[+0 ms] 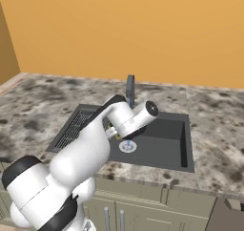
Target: Soak the sponge with water for a few seconds and then drop it inside the sink.
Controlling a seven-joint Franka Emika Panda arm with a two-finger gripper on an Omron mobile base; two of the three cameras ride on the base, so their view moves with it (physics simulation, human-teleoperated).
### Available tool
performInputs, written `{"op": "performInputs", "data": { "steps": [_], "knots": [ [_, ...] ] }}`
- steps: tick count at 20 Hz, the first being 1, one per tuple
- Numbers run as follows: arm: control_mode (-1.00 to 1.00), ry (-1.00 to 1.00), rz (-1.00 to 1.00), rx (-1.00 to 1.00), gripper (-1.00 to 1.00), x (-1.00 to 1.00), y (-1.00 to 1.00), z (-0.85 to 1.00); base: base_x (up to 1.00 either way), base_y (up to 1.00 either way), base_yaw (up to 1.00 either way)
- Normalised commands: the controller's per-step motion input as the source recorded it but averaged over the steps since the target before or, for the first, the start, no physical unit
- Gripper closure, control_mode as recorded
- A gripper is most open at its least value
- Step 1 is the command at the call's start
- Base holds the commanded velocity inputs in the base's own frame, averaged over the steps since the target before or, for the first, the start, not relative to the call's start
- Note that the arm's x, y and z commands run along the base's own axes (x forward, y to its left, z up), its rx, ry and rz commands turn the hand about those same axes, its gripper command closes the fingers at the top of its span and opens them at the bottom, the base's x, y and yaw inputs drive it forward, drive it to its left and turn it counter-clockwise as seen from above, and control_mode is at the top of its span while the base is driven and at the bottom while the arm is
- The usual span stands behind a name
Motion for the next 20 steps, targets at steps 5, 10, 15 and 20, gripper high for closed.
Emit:
{"op": "performInputs", "data": {
  "steps": [5,10,15,20],
  "knots": [
    [-1.00,0.00,0.00,0.00,1.00,0.08,0.00,-0.03,0.00,0.00,0.00],
    [-1.00,0.00,0.00,0.00,1.00,0.09,0.00,-0.01,0.00,0.00,0.00],
    [-1.00,0.00,0.00,0.00,1.00,0.11,0.00,-0.03,0.00,0.00,0.00],
    [-1.00,0.00,0.00,0.00,1.00,0.21,0.00,-0.09,0.00,0.00,0.00]
  ]
}}
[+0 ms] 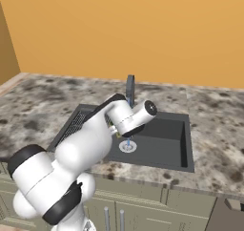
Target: Soak the sponge with water for a few seconds and then drop it inside the sink.
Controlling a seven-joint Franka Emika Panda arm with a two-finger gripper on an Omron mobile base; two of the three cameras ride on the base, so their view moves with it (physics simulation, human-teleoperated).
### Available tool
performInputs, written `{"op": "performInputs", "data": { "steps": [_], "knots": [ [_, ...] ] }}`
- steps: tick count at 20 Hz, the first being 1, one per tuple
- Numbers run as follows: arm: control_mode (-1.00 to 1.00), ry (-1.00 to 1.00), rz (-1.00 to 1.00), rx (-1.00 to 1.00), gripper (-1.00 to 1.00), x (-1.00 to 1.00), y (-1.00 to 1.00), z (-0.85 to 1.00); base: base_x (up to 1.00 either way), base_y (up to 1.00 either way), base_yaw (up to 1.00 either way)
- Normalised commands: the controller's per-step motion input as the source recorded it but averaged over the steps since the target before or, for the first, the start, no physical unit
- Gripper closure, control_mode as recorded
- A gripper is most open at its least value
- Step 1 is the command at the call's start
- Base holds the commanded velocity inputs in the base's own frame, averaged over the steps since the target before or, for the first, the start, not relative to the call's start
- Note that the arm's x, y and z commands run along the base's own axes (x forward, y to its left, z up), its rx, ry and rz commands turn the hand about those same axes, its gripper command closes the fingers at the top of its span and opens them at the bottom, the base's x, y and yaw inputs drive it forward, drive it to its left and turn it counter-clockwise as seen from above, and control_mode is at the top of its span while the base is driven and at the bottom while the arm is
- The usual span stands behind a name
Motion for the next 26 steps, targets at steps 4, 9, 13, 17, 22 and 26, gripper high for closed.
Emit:
{"op": "performInputs", "data": {
  "steps": [4,9,13,17,22,26],
  "knots": [
    [-1.00,0.00,0.00,0.00,1.00,0.23,-0.02,-0.13,0.00,0.00,0.00],
    [-1.00,0.00,0.00,0.00,1.00,0.21,-0.04,-0.09,0.00,0.00,0.00],
    [-1.00,0.00,0.00,0.00,1.00,0.24,-0.07,-0.09,0.00,0.00,0.00],
    [-1.00,0.00,0.00,0.00,1.00,0.18,-0.06,-0.06,0.00,0.00,0.00],
    [-1.00,0.00,0.00,0.00,1.00,0.16,-0.05,-0.09,0.00,0.00,0.00],
    [-1.00,0.00,0.00,0.00,1.00,0.14,-0.03,-0.09,0.00,0.00,0.00]
  ]
}}
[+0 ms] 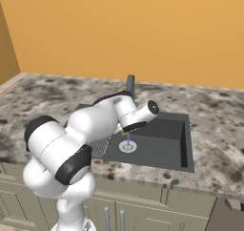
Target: Soak the sponge with water for a few seconds and then drop it inside the sink.
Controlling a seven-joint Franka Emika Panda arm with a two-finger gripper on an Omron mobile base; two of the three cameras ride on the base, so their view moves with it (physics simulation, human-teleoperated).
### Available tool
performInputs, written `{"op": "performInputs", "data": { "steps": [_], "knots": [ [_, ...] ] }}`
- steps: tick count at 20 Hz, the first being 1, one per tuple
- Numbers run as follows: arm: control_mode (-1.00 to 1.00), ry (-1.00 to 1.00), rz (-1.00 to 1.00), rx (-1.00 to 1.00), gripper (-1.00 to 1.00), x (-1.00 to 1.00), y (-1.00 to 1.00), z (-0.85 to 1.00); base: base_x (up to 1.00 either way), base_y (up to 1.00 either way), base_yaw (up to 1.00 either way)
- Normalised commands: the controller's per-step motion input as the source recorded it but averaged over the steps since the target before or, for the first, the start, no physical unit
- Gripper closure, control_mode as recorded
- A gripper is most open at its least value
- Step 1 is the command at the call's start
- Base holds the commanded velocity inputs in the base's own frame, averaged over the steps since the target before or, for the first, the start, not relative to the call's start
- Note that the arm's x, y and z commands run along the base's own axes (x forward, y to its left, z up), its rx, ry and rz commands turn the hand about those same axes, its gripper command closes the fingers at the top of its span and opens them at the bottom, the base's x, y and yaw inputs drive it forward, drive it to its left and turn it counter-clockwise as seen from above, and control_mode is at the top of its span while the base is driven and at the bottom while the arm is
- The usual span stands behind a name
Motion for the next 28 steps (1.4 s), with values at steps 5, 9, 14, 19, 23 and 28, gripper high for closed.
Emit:
{"op": "performInputs", "data": {
  "steps": [5,9,14,19,23,28],
  "knots": [
    [-1.00,0.00,0.00,0.00,1.00,0.18,0.00,-0.15,0.00,0.00,0.00],
    [-1.00,0.00,0.00,0.03,1.00,0.19,0.00,-0.16,0.00,0.00,0.00],
    [-1.00,0.00,0.00,0.06,1.00,0.18,0.00,-0.10,0.00,0.00,0.00],
    [-1.00,0.00,0.00,0.05,1.00,0.27,0.00,-0.08,0.00,0.00,0.00],
    [-1.00,0.00,0.00,0.02,1.00,0.23,0.00,-0.02,0.00,0.00,0.00],
    [-1.00,0.00,0.00,0.00,1.00,0.19,0.00,0.00,0.00,0.00,0.00]
  ]
}}
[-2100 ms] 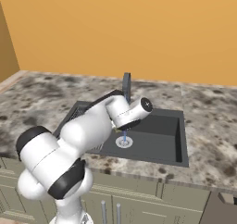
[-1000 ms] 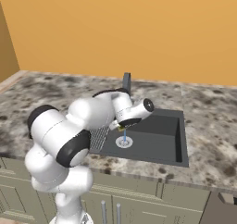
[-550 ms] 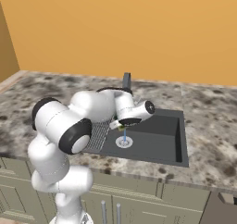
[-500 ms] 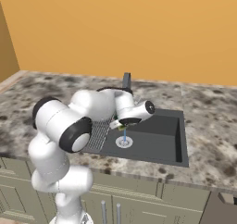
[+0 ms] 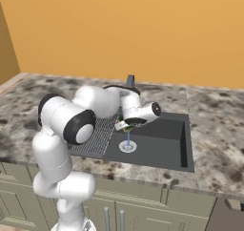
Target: Soak the sponge with water for a few seconds and then drop it inside the sink.
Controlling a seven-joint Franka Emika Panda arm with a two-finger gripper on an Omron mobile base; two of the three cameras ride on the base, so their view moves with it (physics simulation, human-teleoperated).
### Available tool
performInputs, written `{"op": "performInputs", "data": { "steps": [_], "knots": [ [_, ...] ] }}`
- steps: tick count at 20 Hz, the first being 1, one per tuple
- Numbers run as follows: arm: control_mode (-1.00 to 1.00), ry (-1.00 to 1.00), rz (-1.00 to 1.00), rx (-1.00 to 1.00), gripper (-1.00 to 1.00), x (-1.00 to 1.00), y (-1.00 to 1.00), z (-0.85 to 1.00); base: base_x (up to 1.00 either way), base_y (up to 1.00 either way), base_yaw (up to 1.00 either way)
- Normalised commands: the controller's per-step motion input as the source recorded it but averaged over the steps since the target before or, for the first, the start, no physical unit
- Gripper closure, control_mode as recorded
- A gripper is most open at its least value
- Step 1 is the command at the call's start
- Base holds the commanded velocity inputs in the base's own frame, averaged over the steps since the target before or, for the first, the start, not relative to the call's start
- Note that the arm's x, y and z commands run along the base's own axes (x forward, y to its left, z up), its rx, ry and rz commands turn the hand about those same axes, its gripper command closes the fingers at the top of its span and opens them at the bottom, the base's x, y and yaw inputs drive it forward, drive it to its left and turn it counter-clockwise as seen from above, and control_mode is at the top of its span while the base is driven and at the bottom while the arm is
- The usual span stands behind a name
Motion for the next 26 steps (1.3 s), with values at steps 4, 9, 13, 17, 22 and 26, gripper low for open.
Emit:
{"op": "performInputs", "data": {
  "steps": [4,9,13,17,22,26],
  "knots": [
    [-1.00,0.00,0.00,0.00,1.00,0.19,-0.03,0.00,0.00,0.00,0.00],
    [-1.00,0.00,0.00,0.00,1.00,0.20,-0.03,-0.07,0.00,0.00,0.00],
    [-1.00,0.00,0.00,0.00,1.00,0.11,0.00,-0.12,0.00,0.00,0.00],
    [-1.00,0.00,0.00,0.02,1.00,0.02,0.00,-0.18,0.00,0.00,0.00],
    [-1.00,0.00,0.00,0.02,1.00,0.04,-0.01,-0.21,0.00,0.00,0.00],
    [-1.00,-0.02,0.00,0.01,1.00,0.05,-0.05,-0.28,0.00,0.00,0.00]
  ]
}}
